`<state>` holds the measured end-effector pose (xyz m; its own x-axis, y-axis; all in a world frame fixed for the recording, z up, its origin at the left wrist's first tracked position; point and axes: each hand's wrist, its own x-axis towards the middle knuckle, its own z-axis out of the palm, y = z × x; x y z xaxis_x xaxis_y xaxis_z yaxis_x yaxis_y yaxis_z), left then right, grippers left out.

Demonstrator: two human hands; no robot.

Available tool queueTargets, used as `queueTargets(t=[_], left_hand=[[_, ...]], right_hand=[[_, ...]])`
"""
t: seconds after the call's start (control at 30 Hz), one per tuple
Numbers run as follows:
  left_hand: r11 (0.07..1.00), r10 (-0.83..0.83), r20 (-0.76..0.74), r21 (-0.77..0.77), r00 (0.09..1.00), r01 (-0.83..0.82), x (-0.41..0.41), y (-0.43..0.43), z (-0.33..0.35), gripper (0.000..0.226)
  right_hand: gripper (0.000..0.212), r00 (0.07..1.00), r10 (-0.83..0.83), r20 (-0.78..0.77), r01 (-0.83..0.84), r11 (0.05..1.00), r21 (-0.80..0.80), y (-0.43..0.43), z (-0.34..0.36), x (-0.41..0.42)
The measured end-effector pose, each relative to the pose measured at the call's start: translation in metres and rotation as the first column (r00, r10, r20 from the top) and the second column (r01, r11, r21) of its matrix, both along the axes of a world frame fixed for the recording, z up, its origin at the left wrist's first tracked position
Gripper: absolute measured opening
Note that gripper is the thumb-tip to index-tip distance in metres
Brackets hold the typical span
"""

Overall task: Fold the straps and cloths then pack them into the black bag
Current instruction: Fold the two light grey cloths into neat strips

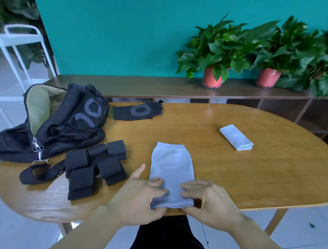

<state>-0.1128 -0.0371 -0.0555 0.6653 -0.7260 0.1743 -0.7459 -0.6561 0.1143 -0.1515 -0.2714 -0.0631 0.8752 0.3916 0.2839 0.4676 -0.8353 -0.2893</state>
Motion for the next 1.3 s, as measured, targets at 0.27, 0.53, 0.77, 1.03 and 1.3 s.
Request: queueTargets(t=[0.27,0.53,0.77,1.03,1.3], left_hand=[[0.901,0.198,-0.137,-0.364,0.97,-0.236,0.016,0.002,-0.019,0.048],[0.847,0.425,-0.038,-0.336,0.904,-0.412,0.027,-0.013,-0.026,0.057],[0.854,0.487,-0.01,-0.206,0.873,-0.478,0.031,-0.021,-0.021,0.063],[0.799,0.556,-0.022,-0.26,0.831,-0.542,0.025,-0.022,-0.011,0.038],[0.959,0.23,0.154,-0.2,0.961,-0.198,0.005,-0.028,-0.013,0.035]], right_hand=[[0.045,0.984,-0.176,0.028,0.156,0.928,0.338,0.006,-0.012,0.014],[0.05,0.862,-0.468,0.194,0.393,0.86,0.326,0.024,-0.024,0.021],[0.059,0.831,-0.536,0.149,0.496,0.835,0.237,0.031,-0.024,0.03],[0.047,0.743,-0.645,0.179,0.612,0.763,0.206,0.033,-0.025,0.03],[0.025,0.871,-0.291,0.396,0.281,0.956,0.086,0.036,-0.023,0.016]])
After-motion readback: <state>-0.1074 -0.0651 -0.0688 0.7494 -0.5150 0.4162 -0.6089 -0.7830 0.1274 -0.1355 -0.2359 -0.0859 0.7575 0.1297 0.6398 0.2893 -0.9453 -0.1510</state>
